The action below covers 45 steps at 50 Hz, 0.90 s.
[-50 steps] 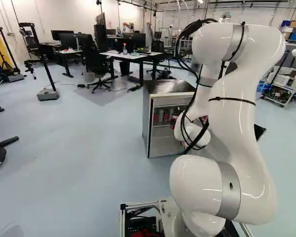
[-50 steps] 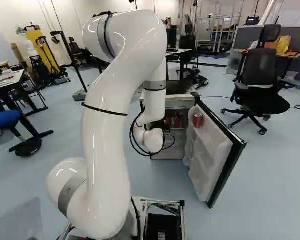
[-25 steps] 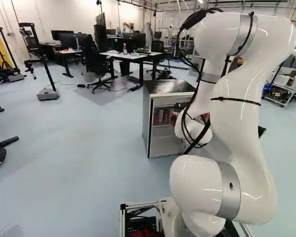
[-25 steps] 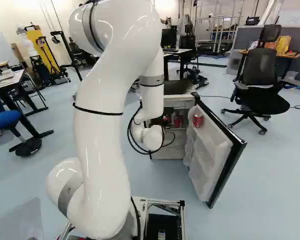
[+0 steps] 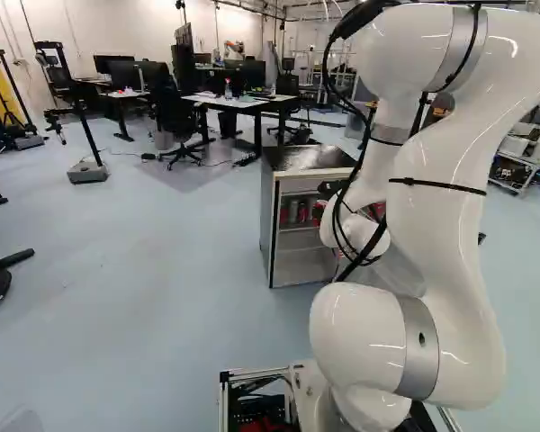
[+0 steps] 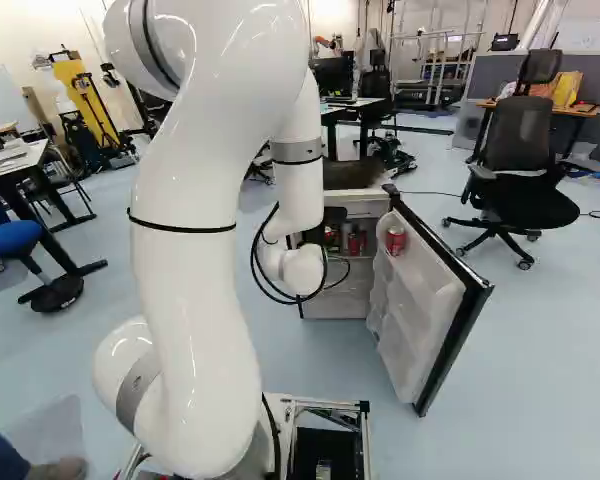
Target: Grab a drink from the fridge
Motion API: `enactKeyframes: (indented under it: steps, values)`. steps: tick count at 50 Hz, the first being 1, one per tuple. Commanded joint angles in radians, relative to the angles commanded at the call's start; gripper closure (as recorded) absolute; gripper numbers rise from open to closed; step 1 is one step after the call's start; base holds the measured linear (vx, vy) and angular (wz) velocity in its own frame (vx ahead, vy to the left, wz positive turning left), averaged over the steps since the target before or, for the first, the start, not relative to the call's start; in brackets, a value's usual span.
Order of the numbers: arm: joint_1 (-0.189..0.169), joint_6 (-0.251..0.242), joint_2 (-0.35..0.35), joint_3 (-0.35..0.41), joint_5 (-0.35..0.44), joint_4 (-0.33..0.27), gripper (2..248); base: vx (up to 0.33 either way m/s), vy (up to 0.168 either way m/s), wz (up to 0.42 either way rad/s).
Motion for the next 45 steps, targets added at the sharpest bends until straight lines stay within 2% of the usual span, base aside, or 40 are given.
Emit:
enactKeyframes:
  steps: [45]
  values:
    - [0.008,0.0,0.132,0.021,-0.083,0.0,156,0.0,0.0,0.0]
